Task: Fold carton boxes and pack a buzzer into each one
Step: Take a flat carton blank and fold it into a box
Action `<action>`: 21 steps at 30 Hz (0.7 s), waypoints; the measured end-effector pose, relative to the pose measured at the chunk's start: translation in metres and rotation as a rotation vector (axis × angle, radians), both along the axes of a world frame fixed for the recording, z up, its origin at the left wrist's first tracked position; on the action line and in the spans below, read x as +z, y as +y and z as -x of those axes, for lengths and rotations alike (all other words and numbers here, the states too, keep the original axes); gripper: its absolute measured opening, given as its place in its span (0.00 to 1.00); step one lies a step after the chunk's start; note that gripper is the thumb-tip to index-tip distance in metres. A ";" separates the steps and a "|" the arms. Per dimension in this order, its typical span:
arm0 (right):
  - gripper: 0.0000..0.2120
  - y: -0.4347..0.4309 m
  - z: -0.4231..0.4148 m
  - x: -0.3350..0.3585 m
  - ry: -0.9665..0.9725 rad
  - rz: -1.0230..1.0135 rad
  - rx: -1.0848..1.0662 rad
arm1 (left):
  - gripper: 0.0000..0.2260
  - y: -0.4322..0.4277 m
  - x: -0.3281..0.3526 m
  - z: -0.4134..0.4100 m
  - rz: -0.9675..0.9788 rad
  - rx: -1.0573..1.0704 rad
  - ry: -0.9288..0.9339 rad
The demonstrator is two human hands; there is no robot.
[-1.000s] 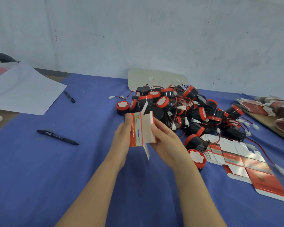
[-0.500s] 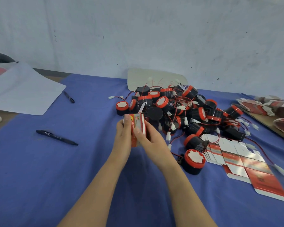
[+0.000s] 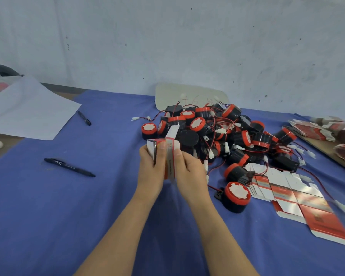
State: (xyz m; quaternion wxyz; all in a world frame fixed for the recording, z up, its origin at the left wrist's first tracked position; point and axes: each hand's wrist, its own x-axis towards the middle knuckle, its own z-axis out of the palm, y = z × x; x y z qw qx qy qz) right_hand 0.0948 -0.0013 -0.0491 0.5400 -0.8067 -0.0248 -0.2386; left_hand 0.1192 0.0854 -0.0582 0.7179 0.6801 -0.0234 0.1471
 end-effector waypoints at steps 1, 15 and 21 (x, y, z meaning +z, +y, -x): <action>0.23 0.000 0.000 0.000 0.009 -0.012 0.028 | 0.20 0.001 -0.001 -0.001 -0.001 -0.011 0.009; 0.07 -0.024 -0.009 -0.003 0.166 -0.341 -0.131 | 0.24 0.014 0.009 0.004 0.655 -0.674 0.287; 0.13 -0.014 -0.008 -0.004 0.337 -0.266 0.046 | 0.23 0.013 0.002 0.000 0.713 -0.762 0.319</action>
